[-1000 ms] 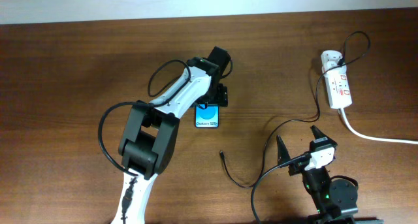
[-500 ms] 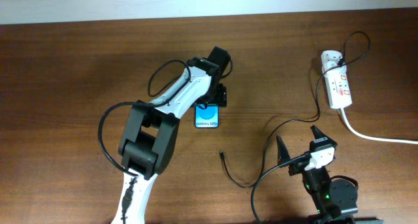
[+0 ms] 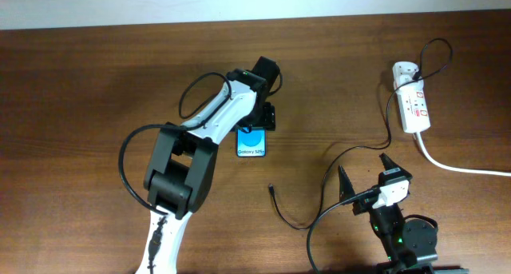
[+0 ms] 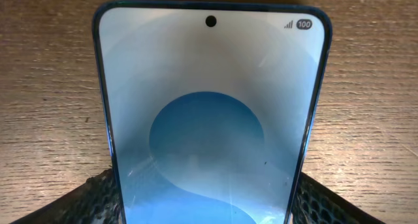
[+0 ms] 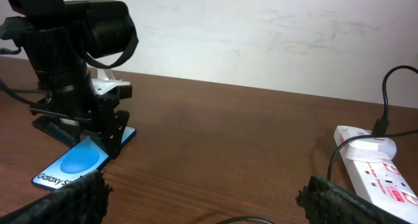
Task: Plug charger to phone and switch on socket
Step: 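Close the left gripper on the phone's top end, then lift the phone with the left gripper and hold it upright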
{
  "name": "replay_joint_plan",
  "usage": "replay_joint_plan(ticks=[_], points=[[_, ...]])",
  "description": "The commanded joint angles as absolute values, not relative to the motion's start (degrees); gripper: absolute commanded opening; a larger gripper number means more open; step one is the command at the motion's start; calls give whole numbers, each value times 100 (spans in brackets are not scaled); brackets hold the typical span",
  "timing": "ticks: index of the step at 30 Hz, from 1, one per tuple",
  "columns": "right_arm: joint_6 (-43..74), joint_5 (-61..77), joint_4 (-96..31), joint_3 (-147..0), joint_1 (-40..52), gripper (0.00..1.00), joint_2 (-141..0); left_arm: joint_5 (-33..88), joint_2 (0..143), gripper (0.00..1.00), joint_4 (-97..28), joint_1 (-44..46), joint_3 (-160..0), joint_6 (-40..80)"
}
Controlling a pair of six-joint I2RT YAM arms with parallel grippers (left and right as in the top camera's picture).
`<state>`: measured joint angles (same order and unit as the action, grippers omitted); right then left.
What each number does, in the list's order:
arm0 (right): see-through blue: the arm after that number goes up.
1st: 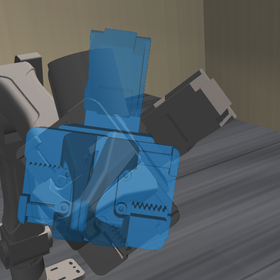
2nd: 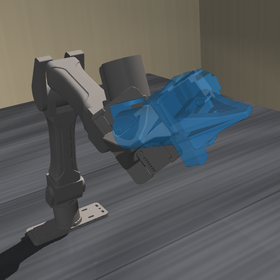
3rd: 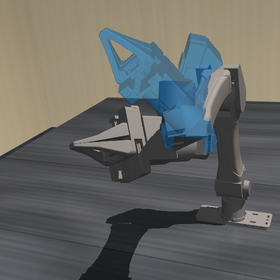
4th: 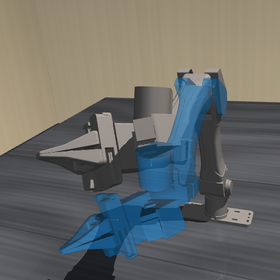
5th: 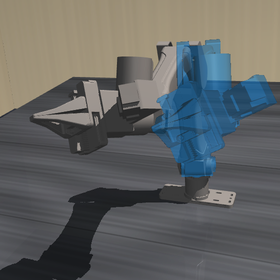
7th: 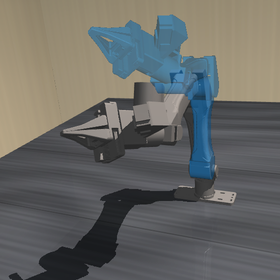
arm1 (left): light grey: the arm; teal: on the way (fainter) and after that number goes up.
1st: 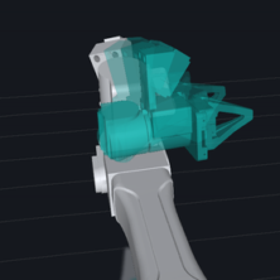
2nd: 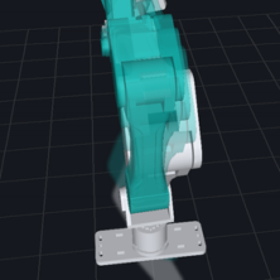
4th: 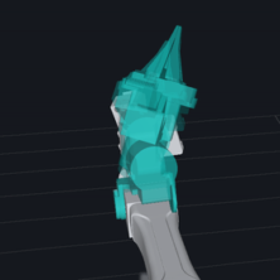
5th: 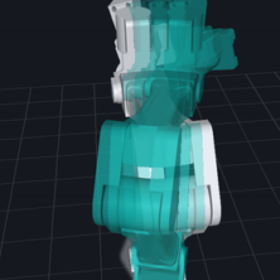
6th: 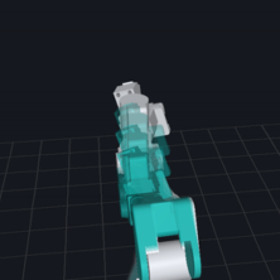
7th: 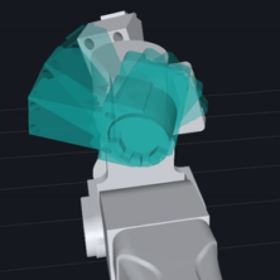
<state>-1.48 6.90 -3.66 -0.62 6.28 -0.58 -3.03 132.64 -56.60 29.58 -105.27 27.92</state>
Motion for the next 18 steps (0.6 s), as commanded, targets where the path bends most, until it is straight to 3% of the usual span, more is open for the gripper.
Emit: replay_joint_plan(ticks=[1, 13, 18], points=[[-108, 679, -401, -32, 587, 99, -21, -344, 12905, 80, -5758, 2897, -10582, 2731], [-108, 679, -401, -32, 587, 98, -21, -121, 12121, 80, -6014, 2840, -10582, 2733], [-108, 679, -401, -32, 587, 98, -21, 1761, 11856, 81, -6101, 2453, -10582, 2731]])
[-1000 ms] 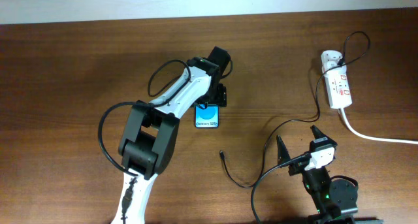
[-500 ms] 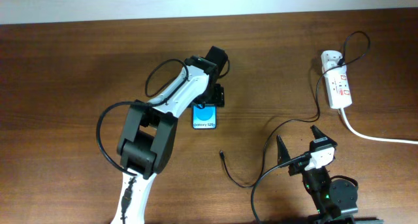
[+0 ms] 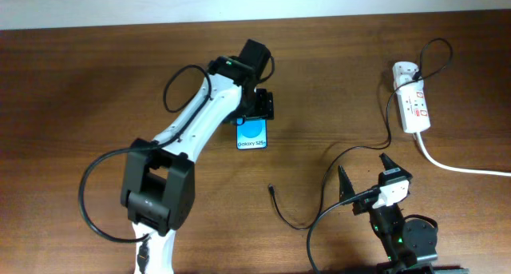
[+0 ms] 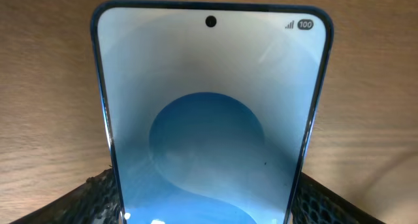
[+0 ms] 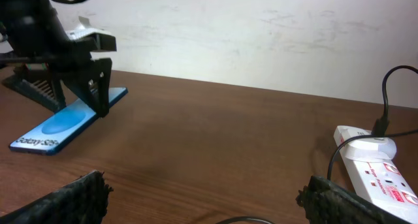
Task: Plug charger to phone and switch on socket
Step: 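Lift the phone with the left gripper and hold it upright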
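The blue phone [image 3: 252,135] with its lit screen [image 4: 209,119] sits between the mesh-padded fingers [image 4: 98,194] of my left gripper [image 3: 259,108], which is shut on its edges. In the right wrist view the phone [image 5: 65,123] is tilted, its gripped end raised off the table. The black charger cable's loose plug end [image 3: 271,188] lies on the wood below the phone. The cable runs to the white power strip [image 3: 414,106], where the charger [image 5: 372,145] is plugged in. My right gripper [image 3: 366,184] is open near the front edge, nothing between its fingers [image 5: 72,201].
The power strip's white mains lead [image 3: 463,168] runs off the right edge. Loops of black cable [image 3: 335,166] lie between the right gripper and the strip. A pale wall [image 5: 261,28] stands behind the table's far edge.
The left arm has swung its elbow leftward and the phone, still gripped, now sits slightly farther back, tilted with one end raised. The right arm has not moved.
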{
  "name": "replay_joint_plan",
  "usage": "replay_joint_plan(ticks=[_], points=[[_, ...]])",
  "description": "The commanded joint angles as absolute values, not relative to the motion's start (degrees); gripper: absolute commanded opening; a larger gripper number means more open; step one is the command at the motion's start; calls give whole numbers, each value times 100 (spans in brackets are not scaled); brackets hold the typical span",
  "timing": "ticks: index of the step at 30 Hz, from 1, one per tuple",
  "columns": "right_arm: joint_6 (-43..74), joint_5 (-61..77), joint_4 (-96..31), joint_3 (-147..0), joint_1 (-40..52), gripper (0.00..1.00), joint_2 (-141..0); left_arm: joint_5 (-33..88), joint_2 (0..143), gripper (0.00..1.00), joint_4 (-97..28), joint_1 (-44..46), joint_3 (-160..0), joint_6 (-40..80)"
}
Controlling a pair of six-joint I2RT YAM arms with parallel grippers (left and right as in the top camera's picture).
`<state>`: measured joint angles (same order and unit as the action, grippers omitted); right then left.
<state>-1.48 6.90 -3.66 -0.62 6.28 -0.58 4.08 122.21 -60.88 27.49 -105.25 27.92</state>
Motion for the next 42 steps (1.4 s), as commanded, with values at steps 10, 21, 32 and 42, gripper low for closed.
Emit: replay_joint_plan(ticks=[10, 21, 32, 42], points=[[-108, 679, -401, -32, 587, 98, -21, 6720, 11856, 78, -6099, 1151, -10582, 2582], [-108, 679, -401, -32, 587, 98, -19, 8042, 11856, 77, -6099, 351, -10582, 3675], [-108, 679, -401, -32, 587, 98, -21, 8621, 11856, 77, -6097, 196, -10582, 3990], [-108, 679, -401, -32, 587, 98, -21, 8619, 11856, 78, -6097, 196, -10582, 3988]])
